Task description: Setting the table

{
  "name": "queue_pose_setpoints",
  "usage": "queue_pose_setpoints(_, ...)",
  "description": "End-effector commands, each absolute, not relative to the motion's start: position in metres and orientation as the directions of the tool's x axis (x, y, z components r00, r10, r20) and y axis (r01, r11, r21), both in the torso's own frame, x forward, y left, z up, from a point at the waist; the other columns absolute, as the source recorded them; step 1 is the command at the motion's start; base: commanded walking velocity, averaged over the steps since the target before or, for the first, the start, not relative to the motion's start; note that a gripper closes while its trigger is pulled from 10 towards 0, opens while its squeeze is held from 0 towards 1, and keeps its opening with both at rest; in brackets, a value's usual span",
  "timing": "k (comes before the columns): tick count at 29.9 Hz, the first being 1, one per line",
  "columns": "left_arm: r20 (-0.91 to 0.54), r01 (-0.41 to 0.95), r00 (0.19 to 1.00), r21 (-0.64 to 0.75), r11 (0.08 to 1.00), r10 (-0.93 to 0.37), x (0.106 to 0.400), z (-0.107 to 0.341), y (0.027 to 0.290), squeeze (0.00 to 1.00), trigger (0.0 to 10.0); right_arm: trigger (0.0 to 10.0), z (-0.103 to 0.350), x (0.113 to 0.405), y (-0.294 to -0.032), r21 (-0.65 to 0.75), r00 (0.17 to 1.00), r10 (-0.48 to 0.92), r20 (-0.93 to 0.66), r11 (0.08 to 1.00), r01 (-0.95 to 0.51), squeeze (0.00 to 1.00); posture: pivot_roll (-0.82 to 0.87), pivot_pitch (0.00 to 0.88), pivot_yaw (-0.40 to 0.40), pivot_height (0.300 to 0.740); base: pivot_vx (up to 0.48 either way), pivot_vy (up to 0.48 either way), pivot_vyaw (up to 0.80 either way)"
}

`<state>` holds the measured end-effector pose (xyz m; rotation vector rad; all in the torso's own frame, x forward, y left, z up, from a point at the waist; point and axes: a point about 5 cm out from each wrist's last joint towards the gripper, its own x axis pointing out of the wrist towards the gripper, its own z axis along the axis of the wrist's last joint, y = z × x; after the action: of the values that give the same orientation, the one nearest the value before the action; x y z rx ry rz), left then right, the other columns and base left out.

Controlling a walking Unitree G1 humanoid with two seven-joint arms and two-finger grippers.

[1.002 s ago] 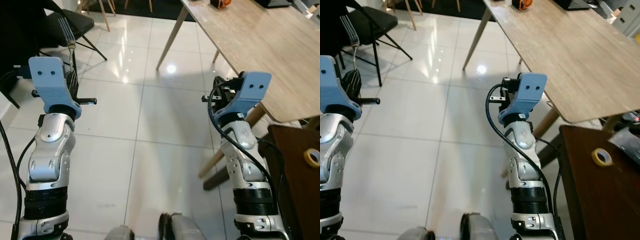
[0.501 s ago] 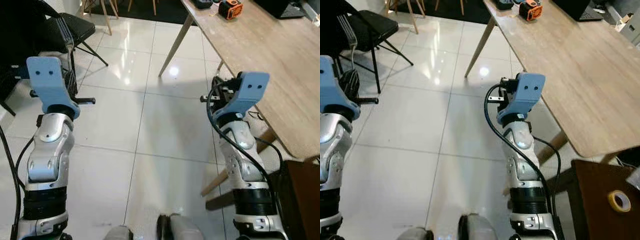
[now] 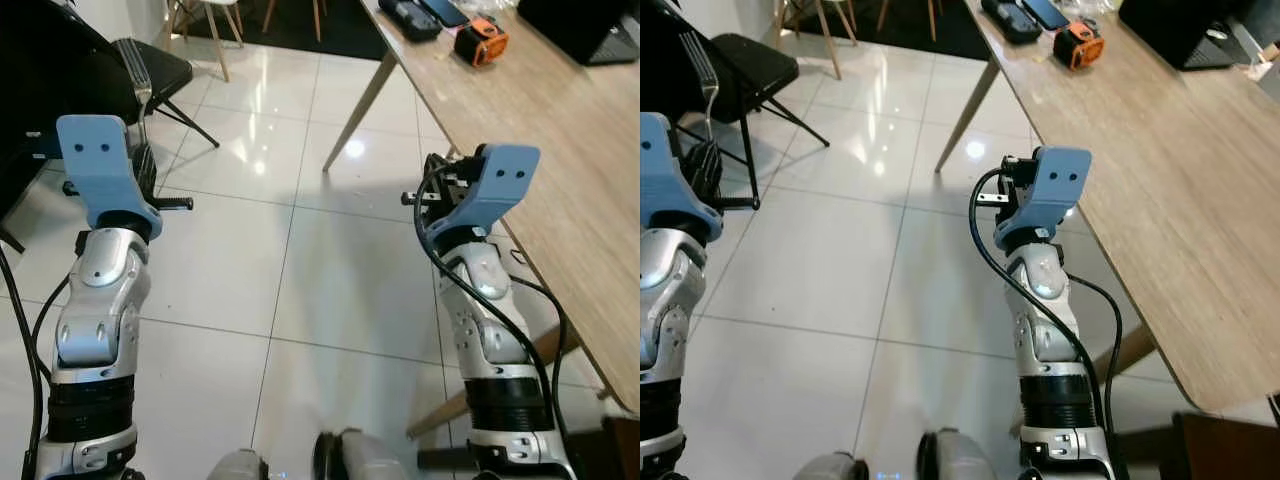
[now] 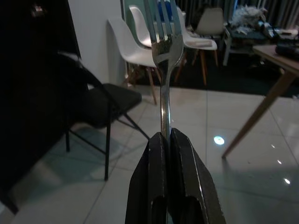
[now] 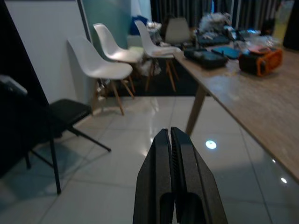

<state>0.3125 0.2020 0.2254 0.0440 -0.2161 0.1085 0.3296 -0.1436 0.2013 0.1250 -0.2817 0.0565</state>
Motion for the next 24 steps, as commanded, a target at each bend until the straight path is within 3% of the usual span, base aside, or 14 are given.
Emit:
queue_pose_setpoints(1, 0.209, -0.103, 0.974, 0.037, 0.994, 0.093, 0.3122, 0.2239, 0.1987, 0.00, 10.0, 10.0, 0.1980, 0.3290, -0.1512, 0.120, 0.963, 0.013, 0.268, 0.992, -0.046, 0.00, 0.08, 0.091, 0.003, 0.740, 0.442, 0.000, 0.00)
queue_pose_setpoints(24, 0.206, -0.097, 0.975, 0.039, 0.995, 0.087, 0.3133, 0.2236, 0.1978, 0.00, 10.0, 10.0, 0.1981, 0.3296, -0.1514, 0.118, 0.963, 0.012, 0.269, 0.992, -0.045, 0.00, 0.08, 0.089, 0.003, 0.740, 0.442, 0.000, 0.00)
